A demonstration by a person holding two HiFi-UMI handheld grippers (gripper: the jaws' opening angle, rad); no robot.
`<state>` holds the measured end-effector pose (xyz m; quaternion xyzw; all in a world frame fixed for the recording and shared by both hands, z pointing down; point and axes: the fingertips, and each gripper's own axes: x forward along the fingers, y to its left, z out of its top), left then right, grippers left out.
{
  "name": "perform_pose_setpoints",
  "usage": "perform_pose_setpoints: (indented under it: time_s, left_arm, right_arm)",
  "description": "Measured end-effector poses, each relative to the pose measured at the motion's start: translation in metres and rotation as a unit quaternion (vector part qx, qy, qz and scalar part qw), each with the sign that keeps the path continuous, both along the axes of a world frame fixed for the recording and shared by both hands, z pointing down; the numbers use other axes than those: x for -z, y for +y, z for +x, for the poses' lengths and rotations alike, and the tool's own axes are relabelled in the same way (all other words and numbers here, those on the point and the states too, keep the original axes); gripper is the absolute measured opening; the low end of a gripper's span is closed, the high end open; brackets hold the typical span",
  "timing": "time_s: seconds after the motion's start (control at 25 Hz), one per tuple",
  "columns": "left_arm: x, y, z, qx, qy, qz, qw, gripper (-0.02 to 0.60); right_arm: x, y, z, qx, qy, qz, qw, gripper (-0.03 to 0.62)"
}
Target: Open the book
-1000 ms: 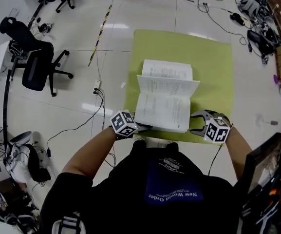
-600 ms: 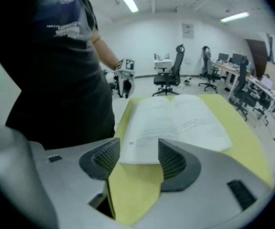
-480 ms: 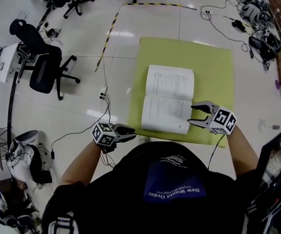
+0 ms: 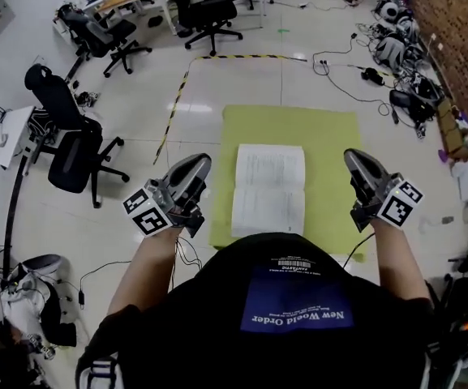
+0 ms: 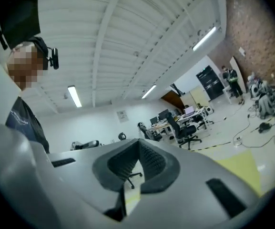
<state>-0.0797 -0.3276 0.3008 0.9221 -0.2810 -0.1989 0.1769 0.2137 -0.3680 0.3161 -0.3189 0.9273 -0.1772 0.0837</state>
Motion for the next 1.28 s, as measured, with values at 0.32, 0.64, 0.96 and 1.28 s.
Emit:
perform_pose_setpoints:
  time_s: [0.32,0.64,0.96,1.28]
  left_arm:
    - [0.006,0.004,0.023,0.038,-0.054,0.01,0.9978,0.006]
    - [-0.002,0.018,0.037,0.017,-0.061,-0.001,0.998,0.006]
    - [-0.004,0.025,0.033,0.01,-0.066,-0.001,0.9977,0.006]
    - [-0.001,0.03,0.035,-0.004,-0.066,-0.002,0.9978,0.006]
  right_arm:
    - [-0.025,0.033,0.008,-0.028,0.058,-0.014,0.998,-0.014]
    - [-0.028,0.049,0.005,-0.021,0.093,0.001,0.995,-0.015]
    - [-0.03,0.056,-0.004,-0.009,0.098,0.003,0.995,-0.015]
    - [-0.027,0.06,-0.011,-0.003,0.101,0.003,0.995,-0.015]
